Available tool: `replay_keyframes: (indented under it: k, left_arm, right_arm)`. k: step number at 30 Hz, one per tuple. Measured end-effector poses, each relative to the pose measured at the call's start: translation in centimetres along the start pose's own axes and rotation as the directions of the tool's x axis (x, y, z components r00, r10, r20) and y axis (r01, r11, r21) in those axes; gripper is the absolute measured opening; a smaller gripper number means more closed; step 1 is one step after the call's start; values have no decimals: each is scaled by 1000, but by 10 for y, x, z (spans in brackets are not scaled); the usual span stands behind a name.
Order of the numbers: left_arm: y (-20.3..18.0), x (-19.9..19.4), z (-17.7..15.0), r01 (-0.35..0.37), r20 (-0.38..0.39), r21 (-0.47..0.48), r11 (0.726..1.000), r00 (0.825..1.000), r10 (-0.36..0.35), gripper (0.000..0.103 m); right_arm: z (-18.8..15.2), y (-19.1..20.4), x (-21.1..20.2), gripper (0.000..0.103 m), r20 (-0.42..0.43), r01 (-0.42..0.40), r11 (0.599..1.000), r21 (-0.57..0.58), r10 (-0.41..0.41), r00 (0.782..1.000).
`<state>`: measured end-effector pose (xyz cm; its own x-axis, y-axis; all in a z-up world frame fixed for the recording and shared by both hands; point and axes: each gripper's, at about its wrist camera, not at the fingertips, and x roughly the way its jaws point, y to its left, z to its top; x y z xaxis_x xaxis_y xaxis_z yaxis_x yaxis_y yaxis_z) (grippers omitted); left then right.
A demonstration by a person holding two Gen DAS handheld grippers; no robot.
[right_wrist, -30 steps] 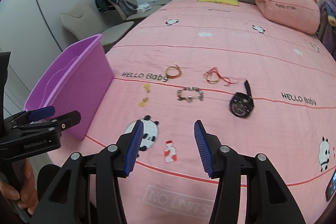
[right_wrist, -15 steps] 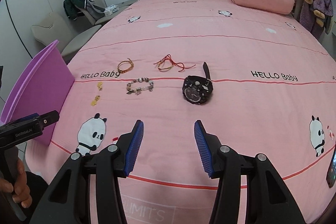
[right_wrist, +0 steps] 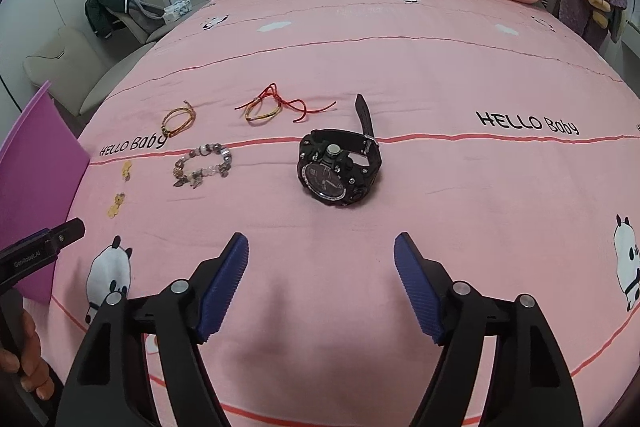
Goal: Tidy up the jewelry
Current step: 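Close right tool on black wristwatch while left tool closes on yellow flower charm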
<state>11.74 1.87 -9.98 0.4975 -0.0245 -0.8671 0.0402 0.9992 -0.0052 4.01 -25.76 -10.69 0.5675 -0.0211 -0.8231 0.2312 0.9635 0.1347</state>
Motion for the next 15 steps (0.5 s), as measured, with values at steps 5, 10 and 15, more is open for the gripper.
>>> replay_keyframes:
  k: [5, 10, 15]
  left_arm:
    - [3, 23, 6, -21, -1, -14, 1000, 1000, 21, 90]
    - [3, 42, 15, -14, 12, -19, 1000, 1000, 15, 91]
    - [5, 56, 23, -10, 20, -36, 999, 1000, 10, 94]
  right_arm:
    - [10, -7, 28, 73, -16, 28, 999, 27, -28, 999]
    - [20, -8, 49, 73, -26, 34, 998, 47, -33, 999]
    - [28, 0, 66, 73, -32, 51, 998, 38, -50, 998]
